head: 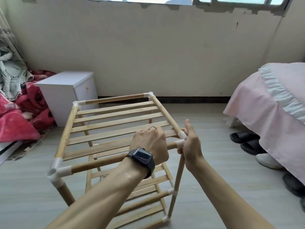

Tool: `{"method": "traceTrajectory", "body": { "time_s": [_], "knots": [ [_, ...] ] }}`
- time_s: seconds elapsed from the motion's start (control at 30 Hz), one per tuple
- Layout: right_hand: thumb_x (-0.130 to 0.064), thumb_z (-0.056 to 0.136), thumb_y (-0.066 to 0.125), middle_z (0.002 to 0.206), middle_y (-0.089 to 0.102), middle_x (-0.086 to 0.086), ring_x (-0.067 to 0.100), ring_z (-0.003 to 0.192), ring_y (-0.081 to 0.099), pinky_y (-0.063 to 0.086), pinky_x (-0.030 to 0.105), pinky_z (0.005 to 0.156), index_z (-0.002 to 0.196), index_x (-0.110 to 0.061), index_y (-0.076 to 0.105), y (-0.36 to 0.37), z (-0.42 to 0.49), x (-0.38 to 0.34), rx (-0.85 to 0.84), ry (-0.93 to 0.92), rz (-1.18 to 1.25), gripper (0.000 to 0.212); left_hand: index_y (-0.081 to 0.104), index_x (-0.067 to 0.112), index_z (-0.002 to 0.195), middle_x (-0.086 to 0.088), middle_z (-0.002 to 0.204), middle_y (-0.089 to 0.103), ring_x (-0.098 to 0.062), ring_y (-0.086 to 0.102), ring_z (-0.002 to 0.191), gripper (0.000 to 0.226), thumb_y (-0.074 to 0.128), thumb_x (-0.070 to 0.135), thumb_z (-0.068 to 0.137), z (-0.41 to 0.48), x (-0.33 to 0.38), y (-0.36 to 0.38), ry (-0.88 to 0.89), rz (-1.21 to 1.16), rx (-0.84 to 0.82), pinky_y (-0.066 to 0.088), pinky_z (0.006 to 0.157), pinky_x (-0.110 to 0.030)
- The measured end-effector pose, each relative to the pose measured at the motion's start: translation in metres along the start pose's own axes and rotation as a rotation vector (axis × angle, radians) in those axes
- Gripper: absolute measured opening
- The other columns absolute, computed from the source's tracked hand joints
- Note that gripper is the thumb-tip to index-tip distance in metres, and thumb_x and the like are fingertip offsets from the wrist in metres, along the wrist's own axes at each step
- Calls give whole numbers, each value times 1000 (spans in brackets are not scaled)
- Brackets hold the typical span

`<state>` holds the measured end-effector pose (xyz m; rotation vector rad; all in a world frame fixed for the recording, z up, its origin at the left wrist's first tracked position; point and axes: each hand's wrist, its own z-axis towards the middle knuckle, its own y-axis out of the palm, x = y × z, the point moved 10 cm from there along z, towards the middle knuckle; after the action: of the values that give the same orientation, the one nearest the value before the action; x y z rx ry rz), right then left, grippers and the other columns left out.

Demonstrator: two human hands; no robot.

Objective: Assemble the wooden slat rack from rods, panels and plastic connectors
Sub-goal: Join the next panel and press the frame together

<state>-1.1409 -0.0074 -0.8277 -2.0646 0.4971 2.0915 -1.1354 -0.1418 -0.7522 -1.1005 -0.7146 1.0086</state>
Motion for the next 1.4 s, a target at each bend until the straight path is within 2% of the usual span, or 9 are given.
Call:
{"method": "traceTrajectory", "body": {
  "time_s": [0.27,0.37,0.53,0.63,0.7,0.97,1.13,1.3,1.4],
  "knots": [
    [-71,88,38,53,48,-2,13,49,48,42,31,50,93,-10,68,2,-2,2,111,-30,-69,68,57,22,110,1,97,64,-22,53,78,31,51,43,88,-3,-15,-6,88,56,77,40,62,-32],
    [-65,90,38,79,60,5,16,61,58,50,31,54,97,-17,59,-3,-10,-12,161,-126,-159,53,56,28,115,5,104,65,-21,59,90,42,49,53,83,-15,-52,-5,69,77,51,46,73,-34],
    [-52,92,43,130,57,3,19,113,51,47,38,85,117,-20,64,18,-35,-75,205,-637,-929,45,52,37,128,12,119,60,-15,55,106,60,47,69,78,-37,-130,-6,15,59,-26,43,86,-31],
    [-66,97,23,138,59,-6,17,131,46,37,45,104,131,-28,62,74,-42,-77,-81,-727,-1326,64,50,39,126,13,113,60,-14,56,99,63,43,77,77,-45,-161,-5,-55,60,-71,43,79,-28],
    [-71,96,6,133,59,-11,13,127,50,34,44,108,126,-34,61,98,-44,-64,-236,-696,-1436,72,49,37,119,12,107,61,-14,56,90,55,41,72,77,-48,-168,-4,-79,98,-76,43,73,-28],
    [-65,95,7,94,62,-8,12,81,55,36,40,89,95,-33,71,80,-21,-72,-101,-678,-1464,72,50,32,104,8,90,53,-20,51,81,42,43,61,75,-18,-145,2,-65,77,-77,47,72,-33],
    [-60,96,7,99,66,-9,11,85,58,35,38,88,97,-31,74,51,5,-79,-26,-673,-1467,73,48,31,98,6,90,56,-20,53,78,30,45,56,83,18,-117,11,-24,66,-30,47,70,-34],
    [-49,102,17,94,74,-5,16,82,64,38,35,81,90,-24,75,30,4,-88,152,-852,-1401,64,61,24,110,-1,92,69,-25,60,84,27,56,38,87,21,-89,-2,-31,103,260,42,69,-34],
    [-41,105,34,110,72,2,23,109,63,38,40,91,103,-19,73,17,-9,-79,229,-970,-1251,45,56,13,132,-15,122,65,-37,58,113,63,73,21,72,7,-64,-2,75,-6,430,44,93,-53]
  ]
}}
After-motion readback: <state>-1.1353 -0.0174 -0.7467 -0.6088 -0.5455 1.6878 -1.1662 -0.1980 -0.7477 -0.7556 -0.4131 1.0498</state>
